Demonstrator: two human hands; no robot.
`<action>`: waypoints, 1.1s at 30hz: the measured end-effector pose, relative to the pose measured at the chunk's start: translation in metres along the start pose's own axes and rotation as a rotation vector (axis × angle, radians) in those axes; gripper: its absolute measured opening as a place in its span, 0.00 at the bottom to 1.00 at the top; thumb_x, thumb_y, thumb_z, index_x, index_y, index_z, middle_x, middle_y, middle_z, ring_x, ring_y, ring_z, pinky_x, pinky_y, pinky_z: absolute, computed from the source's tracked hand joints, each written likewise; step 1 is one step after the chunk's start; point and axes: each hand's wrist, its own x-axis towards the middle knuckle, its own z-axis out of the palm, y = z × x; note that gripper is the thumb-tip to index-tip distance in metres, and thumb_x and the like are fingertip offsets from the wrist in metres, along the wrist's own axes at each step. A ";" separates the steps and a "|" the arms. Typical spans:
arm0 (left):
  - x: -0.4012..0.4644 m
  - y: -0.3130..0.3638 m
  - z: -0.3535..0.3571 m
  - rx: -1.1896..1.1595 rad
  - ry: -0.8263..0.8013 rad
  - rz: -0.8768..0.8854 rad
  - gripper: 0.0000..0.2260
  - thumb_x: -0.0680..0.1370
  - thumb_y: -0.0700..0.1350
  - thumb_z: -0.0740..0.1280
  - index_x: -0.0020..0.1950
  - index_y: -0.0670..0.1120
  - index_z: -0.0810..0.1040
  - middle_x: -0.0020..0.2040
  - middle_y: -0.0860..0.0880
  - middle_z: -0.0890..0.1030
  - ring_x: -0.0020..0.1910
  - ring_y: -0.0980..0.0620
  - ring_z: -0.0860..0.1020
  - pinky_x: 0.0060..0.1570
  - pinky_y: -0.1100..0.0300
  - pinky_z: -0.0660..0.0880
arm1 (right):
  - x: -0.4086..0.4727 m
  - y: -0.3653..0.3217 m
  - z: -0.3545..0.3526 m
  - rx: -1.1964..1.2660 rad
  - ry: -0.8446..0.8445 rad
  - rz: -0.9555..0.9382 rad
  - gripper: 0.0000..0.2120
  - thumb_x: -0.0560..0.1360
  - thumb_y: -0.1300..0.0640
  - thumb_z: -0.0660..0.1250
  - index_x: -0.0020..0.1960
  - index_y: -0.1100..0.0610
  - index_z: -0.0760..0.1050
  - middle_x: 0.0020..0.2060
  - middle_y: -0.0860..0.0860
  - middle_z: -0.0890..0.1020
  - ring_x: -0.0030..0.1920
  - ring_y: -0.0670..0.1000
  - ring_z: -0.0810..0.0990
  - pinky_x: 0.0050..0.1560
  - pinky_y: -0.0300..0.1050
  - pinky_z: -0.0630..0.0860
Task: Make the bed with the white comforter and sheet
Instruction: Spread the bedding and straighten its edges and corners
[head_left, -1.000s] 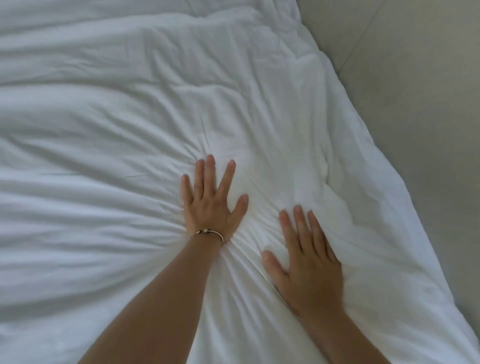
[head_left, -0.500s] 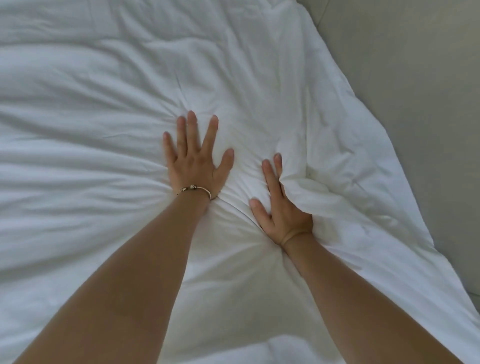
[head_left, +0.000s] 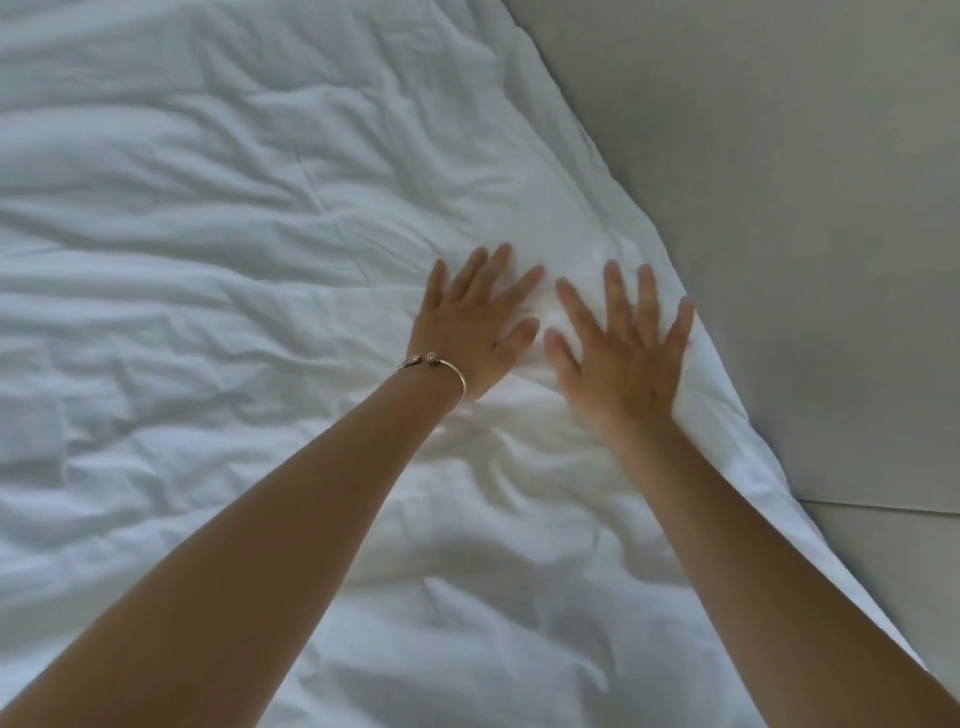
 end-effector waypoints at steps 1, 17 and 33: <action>0.008 0.016 0.003 0.039 -0.043 0.065 0.25 0.81 0.62 0.46 0.77 0.64 0.42 0.79 0.54 0.39 0.77 0.51 0.37 0.74 0.45 0.36 | 0.003 0.016 0.001 0.017 -0.103 0.081 0.26 0.80 0.35 0.43 0.77 0.35 0.46 0.79 0.46 0.46 0.79 0.56 0.42 0.73 0.63 0.36; -0.140 0.110 0.060 0.045 -0.219 0.145 0.26 0.81 0.61 0.46 0.77 0.62 0.40 0.79 0.48 0.38 0.77 0.51 0.37 0.75 0.47 0.37 | -0.224 0.062 0.005 0.072 -0.160 0.083 0.28 0.81 0.44 0.42 0.79 0.51 0.53 0.78 0.51 0.58 0.77 0.57 0.56 0.74 0.57 0.55; -0.460 0.058 0.117 0.045 -0.291 0.345 0.31 0.76 0.67 0.45 0.78 0.60 0.45 0.78 0.52 0.40 0.78 0.52 0.41 0.73 0.53 0.36 | -0.524 0.027 0.004 -0.014 -0.355 -0.399 0.32 0.81 0.40 0.56 0.77 0.58 0.60 0.75 0.55 0.64 0.75 0.59 0.63 0.73 0.58 0.63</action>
